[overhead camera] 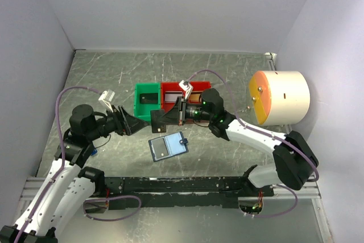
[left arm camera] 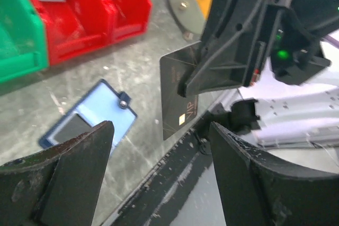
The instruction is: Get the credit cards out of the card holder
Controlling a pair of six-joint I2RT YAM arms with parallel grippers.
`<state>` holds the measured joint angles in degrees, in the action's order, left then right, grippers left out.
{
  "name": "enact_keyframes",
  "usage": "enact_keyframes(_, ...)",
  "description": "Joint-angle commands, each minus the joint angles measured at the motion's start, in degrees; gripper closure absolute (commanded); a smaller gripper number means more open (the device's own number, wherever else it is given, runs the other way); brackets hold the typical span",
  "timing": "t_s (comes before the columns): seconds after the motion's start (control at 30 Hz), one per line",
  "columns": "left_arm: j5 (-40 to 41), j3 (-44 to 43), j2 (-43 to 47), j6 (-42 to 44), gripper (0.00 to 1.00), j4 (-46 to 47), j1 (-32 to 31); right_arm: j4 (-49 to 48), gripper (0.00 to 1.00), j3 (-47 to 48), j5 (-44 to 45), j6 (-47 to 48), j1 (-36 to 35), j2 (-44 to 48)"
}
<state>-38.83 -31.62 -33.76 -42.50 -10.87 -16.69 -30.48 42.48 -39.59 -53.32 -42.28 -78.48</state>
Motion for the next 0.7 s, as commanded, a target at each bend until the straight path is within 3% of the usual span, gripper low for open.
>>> enact_keyframes(0.0, 12.6, -5.8, -0.5, 8.5, 0.15, -13.7, 0.3, 12.9, 1.0, 4.3, 7.4, 9.3, -0.1, 3.5)
enact_keyframes(0.17, 25.1, -10.1, -1.9, 12.4, 0.13, -20.7, 0.3, 21.4, 1.0, 7.6, 15.7, 18.0, -2.4, 5.7)
enact_keyframes(0.23, 29.2, -11.3, -3.1, 13.4, 0.06, -22.3, 0.3, 24.4, 1.0, 8.9, 20.0, 22.1, -4.8, 6.3)
enact_keyframes(0.43, 38.4, -14.1, -10.7, 13.4, 0.0, -25.8, 0.5, 27.4, 1.0, 9.9, 37.2, 32.2, -13.1, 7.6)
enact_keyframes(0.5, 39.0, -14.1, -13.4, 14.0, 0.0, -25.4, 2.1, 27.1, 1.0, 9.1, 42.3, 35.2, -15.3, 8.3)
enact_keyframes(0.67, 31.0, -13.8, -16.4, 16.8, 0.01, -23.4, 16.6, 27.3, 1.0, 7.7, 58.5, 44.6, -20.3, 9.2)
